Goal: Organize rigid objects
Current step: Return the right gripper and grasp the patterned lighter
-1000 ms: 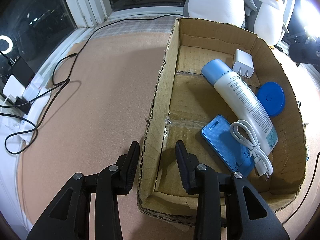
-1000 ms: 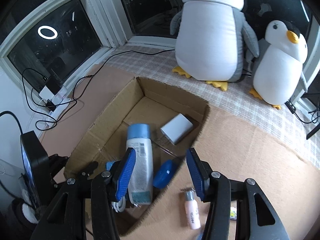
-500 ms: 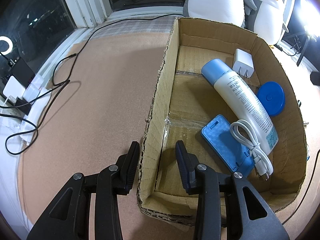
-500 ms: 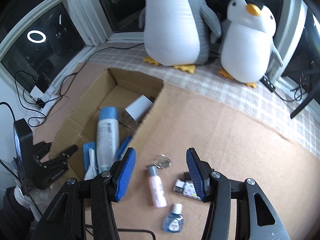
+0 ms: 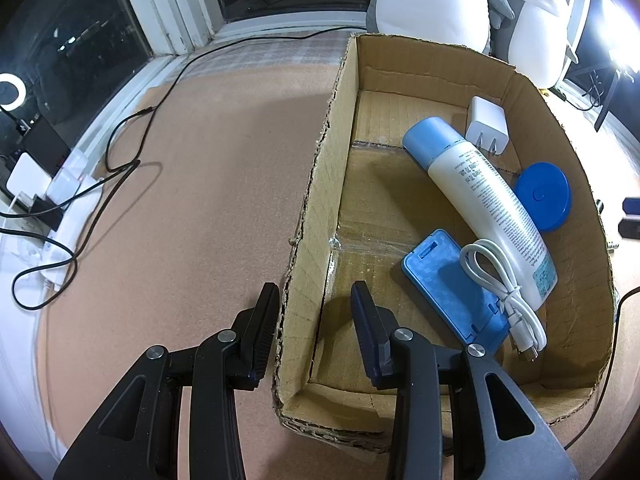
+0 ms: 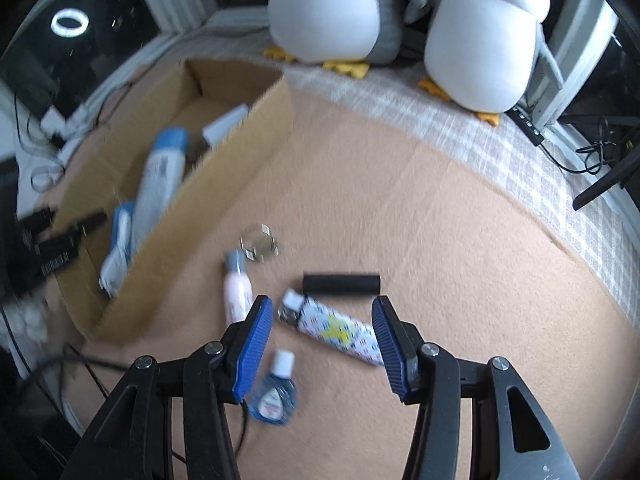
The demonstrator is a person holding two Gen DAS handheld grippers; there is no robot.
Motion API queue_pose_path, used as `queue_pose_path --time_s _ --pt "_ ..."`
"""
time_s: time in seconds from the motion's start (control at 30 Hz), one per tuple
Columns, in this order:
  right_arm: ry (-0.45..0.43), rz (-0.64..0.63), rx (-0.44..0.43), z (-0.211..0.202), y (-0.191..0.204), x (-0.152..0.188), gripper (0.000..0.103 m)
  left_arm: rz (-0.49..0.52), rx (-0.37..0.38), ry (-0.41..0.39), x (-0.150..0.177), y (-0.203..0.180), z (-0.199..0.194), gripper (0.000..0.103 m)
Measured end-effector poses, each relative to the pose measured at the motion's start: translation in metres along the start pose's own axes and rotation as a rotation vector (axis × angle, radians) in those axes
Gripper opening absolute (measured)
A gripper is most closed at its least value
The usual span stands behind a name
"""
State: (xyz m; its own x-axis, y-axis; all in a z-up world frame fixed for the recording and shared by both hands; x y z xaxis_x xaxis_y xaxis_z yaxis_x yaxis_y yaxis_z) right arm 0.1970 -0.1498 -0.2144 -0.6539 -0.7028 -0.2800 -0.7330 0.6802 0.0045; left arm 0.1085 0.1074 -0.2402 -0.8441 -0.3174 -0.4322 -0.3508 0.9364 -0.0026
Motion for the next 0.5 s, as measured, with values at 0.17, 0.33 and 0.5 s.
queue_pose_path --time_s 0.17,0.33,0.5 --pt "0.058 -0.095 0.019 0.015 0.008 0.013 0.047 0.0 0.0 0.0 0.0 0.0 0.0 0.036" --pt "0.076 -0.136 0.042 0.024 0.01 0.013 0.047 -0.001 0.001 0.0 0.0 0.0 0.001 0.036" --pt "0.097 -0.161 0.061 0.032 0.01 0.01 0.047 -0.007 0.007 0.003 0.001 0.002 0.002 0.036"
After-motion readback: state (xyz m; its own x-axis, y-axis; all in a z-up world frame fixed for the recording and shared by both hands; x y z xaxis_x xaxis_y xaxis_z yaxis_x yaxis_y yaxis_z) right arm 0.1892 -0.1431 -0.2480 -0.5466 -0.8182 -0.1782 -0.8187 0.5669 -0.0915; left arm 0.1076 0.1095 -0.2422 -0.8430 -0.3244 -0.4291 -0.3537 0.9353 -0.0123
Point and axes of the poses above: each gripper's, at about its wrist camera, not at the fingertips, and z roughly the way its jaws point, y to its left, x to its underside, the point moved 5 cm from there along z, roughly the way its jaws point, and after that the axes turned 11 degrees about -z, right-handed, at the moved point
